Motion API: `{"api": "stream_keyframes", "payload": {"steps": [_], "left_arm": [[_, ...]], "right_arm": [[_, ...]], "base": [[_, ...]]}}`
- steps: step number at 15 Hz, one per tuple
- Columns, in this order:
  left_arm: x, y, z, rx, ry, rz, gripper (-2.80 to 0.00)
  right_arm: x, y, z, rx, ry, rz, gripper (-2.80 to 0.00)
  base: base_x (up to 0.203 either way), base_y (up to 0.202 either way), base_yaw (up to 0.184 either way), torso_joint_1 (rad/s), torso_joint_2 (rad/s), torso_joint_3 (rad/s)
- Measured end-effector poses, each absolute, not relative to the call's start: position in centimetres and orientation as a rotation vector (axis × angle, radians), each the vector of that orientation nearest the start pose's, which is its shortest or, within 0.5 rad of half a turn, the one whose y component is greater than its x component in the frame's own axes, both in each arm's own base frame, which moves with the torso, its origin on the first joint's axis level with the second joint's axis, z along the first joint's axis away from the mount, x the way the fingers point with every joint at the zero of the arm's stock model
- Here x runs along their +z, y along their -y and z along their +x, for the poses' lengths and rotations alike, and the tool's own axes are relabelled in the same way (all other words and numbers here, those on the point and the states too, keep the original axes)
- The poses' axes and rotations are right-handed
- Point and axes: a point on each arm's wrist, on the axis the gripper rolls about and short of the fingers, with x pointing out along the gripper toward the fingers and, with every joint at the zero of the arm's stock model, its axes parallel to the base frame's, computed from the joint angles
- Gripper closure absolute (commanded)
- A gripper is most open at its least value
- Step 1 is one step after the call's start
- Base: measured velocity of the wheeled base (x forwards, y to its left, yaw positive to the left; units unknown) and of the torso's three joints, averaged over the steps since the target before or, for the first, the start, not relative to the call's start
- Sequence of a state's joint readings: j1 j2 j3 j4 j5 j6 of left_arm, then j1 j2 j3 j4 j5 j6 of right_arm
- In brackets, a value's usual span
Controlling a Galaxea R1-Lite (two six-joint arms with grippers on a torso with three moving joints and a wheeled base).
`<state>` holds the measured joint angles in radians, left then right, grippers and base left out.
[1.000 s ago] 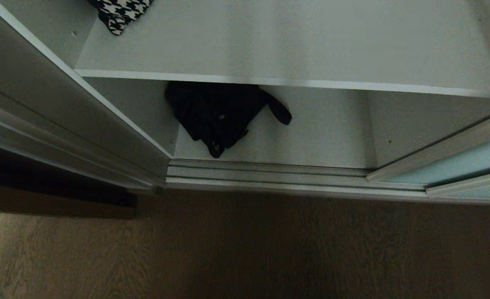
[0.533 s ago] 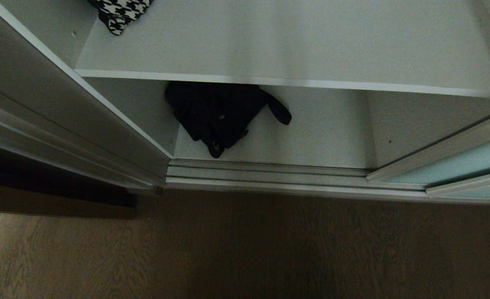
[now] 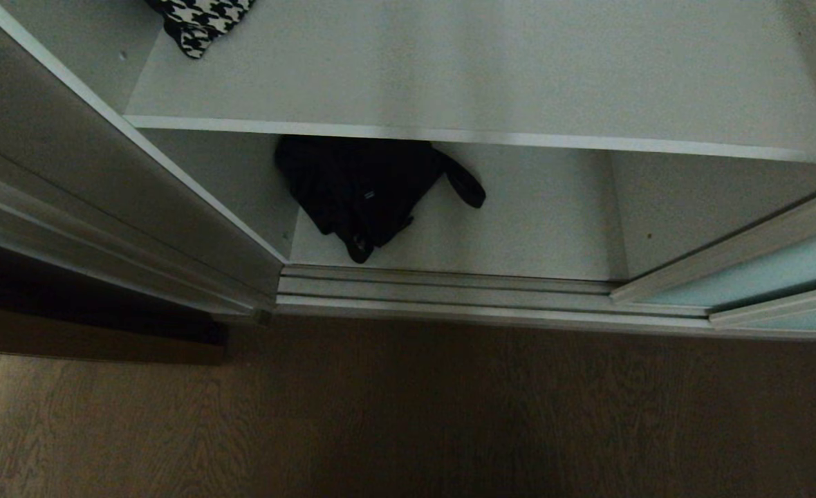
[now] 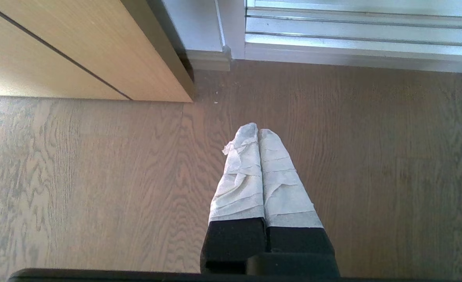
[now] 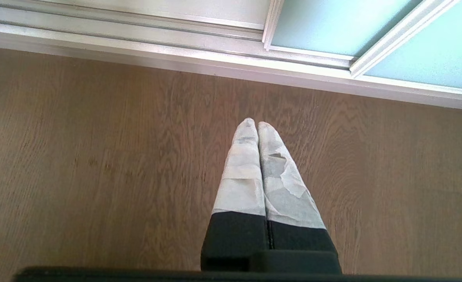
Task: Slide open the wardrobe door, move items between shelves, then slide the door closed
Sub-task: Close the door
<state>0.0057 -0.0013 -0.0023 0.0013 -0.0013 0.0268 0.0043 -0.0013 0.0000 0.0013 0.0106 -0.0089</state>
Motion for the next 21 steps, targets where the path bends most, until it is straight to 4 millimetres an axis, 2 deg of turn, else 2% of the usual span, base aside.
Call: {"api": "stream_keyframes", "payload": {"steps": [21], "left_arm": [[7.64,0.02,-2.32,0.004,0.001,0.023,0.00]], "right_arm": [[7.53,-0.01,-2.29,0.015,0.000,-0.009,0.00]], "base": [[0.000,0.000,0.000,0.003,0.00,0.190]]}}
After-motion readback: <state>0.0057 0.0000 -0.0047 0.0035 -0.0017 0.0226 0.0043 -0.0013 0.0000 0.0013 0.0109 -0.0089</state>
